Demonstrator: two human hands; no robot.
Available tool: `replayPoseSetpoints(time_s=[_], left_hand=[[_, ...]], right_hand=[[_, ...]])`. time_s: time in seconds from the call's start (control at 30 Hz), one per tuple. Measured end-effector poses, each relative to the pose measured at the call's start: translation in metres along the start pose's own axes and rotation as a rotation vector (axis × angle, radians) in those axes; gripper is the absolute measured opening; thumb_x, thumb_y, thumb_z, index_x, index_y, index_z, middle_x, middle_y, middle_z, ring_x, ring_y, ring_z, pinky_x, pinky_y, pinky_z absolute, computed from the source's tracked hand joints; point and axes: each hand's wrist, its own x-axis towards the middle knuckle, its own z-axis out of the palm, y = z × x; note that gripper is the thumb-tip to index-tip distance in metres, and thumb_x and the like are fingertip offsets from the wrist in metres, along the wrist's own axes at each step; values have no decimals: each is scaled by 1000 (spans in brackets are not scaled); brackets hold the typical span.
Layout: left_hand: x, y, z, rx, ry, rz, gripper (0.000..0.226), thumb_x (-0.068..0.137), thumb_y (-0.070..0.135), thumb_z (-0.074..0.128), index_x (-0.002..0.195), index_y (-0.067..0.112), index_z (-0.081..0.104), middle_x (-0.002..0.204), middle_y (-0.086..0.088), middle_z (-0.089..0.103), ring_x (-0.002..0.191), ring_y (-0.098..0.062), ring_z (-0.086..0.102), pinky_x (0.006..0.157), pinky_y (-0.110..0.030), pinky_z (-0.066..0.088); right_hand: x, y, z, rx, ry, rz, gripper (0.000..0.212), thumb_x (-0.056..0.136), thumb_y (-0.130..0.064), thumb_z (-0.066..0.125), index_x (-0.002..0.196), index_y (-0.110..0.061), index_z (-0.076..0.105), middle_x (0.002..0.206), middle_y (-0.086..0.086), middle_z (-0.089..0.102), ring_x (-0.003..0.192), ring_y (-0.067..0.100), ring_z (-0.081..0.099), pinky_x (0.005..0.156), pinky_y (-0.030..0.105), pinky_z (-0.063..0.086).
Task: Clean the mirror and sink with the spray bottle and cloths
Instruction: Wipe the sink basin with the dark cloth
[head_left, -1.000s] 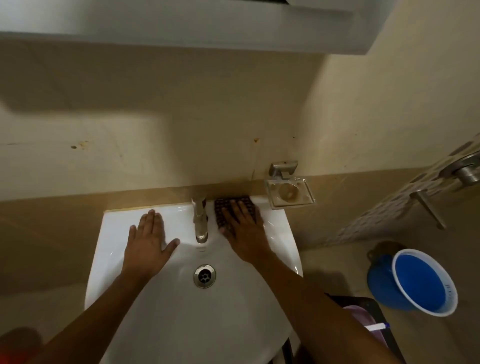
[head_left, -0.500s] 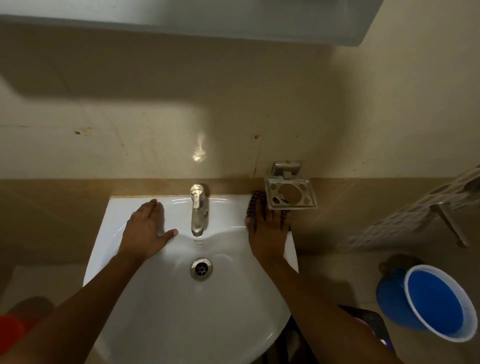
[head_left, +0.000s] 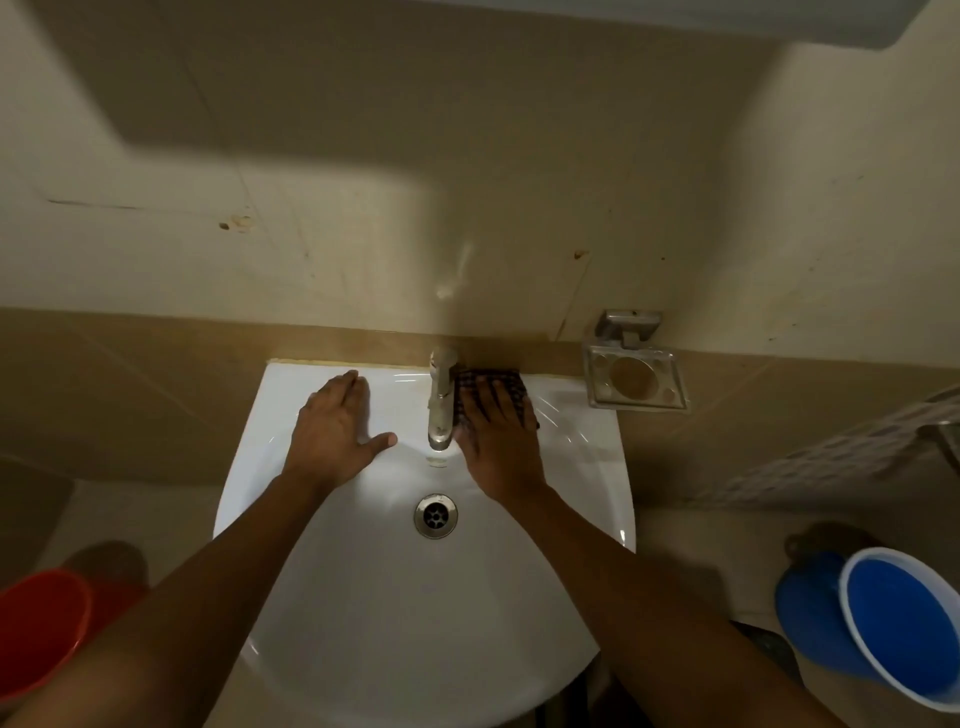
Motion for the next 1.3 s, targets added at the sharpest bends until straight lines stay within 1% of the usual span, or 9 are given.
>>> replayPoseSetpoints(time_s=[0.17, 0.37, 0.57, 0.73, 0.83, 1.03, 1.1, 1.23, 1.3], left_hand=[[3, -5, -9, -9, -31, 15, 91, 82, 60, 63, 149, 6, 32, 156, -12, 33, 144, -30, 31, 116, -45, 30], [-5, -43, -17, 38, 9, 88, 77, 75, 41, 78, 132, -3, 50, 132, -21, 56, 123, -38, 52, 103, -47, 43], [-8, -77, -24, 33, 15, 125, 71, 75, 41, 77, 128, -2, 55, 128, -18, 57, 117, -35, 55, 94, -43, 48], [-8, -86, -26, 32, -19, 153, 75, 81, 43, 70, 139, 2, 46, 141, -14, 49, 129, -31, 46, 104, -41, 43], [-7, -90, -25, 44, -31, 167, 76, 82, 43, 69, 141, 3, 44, 145, -14, 46, 133, -31, 44, 107, -42, 41], [-5, -97, -22, 48, -40, 202, 75, 84, 42, 67, 142, 2, 42, 146, -15, 44, 134, -31, 42, 107, -43, 40], [-5, -98, -23, 47, -47, 212, 75, 84, 42, 67, 142, 2, 42, 146, -14, 44, 133, -31, 42, 106, -43, 41], [-5, -100, -24, 28, -69, 213, 76, 85, 43, 65, 144, 3, 39, 148, -14, 41, 136, -30, 39, 106, -44, 41], [-4, -102, -26, 11, -77, 230, 75, 86, 43, 64, 145, 2, 38, 149, -14, 40, 137, -30, 38, 108, -43, 38]], right_hand=[[-25, -7, 5, 40, 35, 74, 49, 100, -35, 41, 146, -18, 45, 150, 7, 47, 142, 29, 38, 116, 55, 29], [-43, -38, 7, 111, 71, 108, 48, 99, -36, 39, 139, -15, 54, 145, 11, 52, 139, 32, 42, 110, 59, 37], [-39, -88, 21, 108, 57, 113, 51, 99, -38, 40, 142, -13, 51, 149, 12, 48, 142, 32, 38, 115, 57, 30], [-2, -126, 27, 29, -57, 67, 50, 98, -39, 38, 137, -14, 57, 141, 9, 57, 136, 30, 47, 108, 52, 41], [30, -144, 30, 36, -128, 87, 58, 98, -46, 31, 140, -14, 54, 144, 12, 53, 137, 33, 45, 113, 57, 32], [40, -141, 27, 6, -182, 153, 72, 96, -56, 9, 157, -18, 18, 164, 10, 16, 152, 29, 8, 123, 47, 0], [30, -141, 27, -7, -144, 212, 65, 102, -51, 17, 157, -17, 17, 164, 9, 17, 153, 27, 9, 123, 43, -1], [9, -148, 29, -27, 49, 212, 56, 101, -40, 46, 151, -18, 35, 154, 7, 41, 145, 28, 32, 121, 45, 16], [9, -151, 35, -50, 81, 238, 54, 100, -40, 45, 150, -19, 38, 152, 7, 44, 143, 28, 34, 122, 44, 13]])
